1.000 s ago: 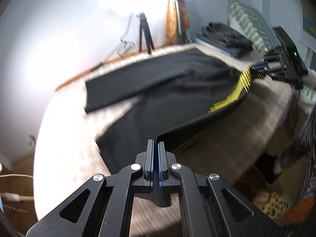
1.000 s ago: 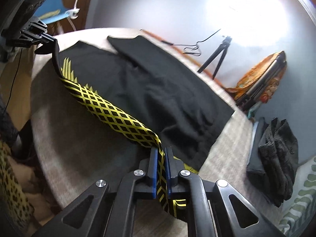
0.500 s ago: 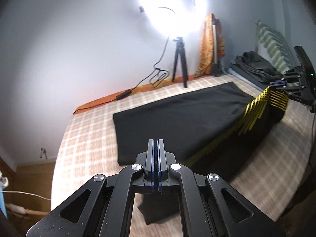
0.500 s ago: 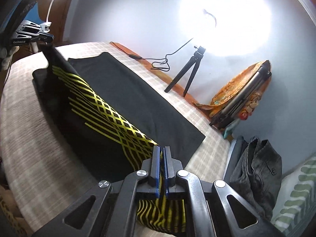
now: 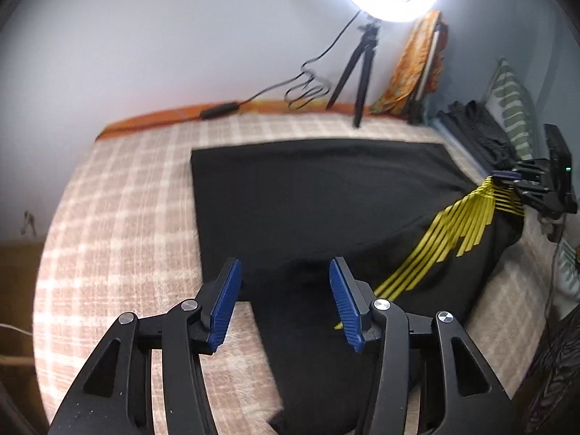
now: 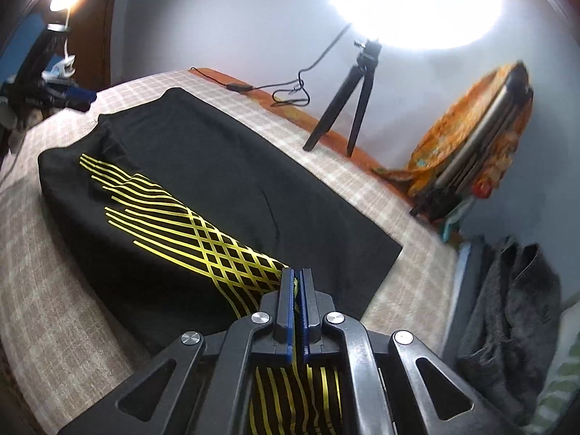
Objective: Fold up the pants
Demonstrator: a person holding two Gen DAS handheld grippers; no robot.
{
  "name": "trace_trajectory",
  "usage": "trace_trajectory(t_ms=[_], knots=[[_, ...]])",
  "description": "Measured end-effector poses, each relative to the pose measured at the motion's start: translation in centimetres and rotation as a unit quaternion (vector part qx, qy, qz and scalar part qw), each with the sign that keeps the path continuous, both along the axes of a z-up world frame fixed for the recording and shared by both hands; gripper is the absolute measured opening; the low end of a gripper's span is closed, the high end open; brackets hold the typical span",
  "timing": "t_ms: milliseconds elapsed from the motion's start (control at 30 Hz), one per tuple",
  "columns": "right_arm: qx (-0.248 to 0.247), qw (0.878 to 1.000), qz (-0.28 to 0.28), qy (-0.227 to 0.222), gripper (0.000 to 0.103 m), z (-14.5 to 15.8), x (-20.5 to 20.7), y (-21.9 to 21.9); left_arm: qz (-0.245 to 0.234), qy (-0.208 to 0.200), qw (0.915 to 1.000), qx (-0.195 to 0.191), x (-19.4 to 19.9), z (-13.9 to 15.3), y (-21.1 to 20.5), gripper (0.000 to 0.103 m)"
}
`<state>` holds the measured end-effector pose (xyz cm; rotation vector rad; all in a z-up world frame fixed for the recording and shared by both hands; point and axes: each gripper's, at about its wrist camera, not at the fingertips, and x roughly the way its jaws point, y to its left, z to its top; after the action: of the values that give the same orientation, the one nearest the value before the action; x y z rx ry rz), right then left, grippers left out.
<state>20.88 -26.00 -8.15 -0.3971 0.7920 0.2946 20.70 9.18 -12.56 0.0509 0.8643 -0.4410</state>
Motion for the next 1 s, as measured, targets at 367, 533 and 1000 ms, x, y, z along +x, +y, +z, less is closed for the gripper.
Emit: trace_trajectory(t_ms=[367,533,1000], knots=[[0.003,1.0,0.003,0.019,0.001,-2.5,0.4,-0.5,-0.007,0.009,0.9988,0.048,1.7,-2.9,-1.8,0.049],[0.003,1.0,0.002,0.025,0.001,-3.1,0.4,-0.4,-0.014,0.008,0.9976,0.068,1.6,-3.2,-2.8,0.024],[0.022,1.0,0.002,0.001,0.0,-0.6,-0.8,-0.9,0.022,-0.086,0.9953,0.038,-0.4,4.2,-1.3,0.004]])
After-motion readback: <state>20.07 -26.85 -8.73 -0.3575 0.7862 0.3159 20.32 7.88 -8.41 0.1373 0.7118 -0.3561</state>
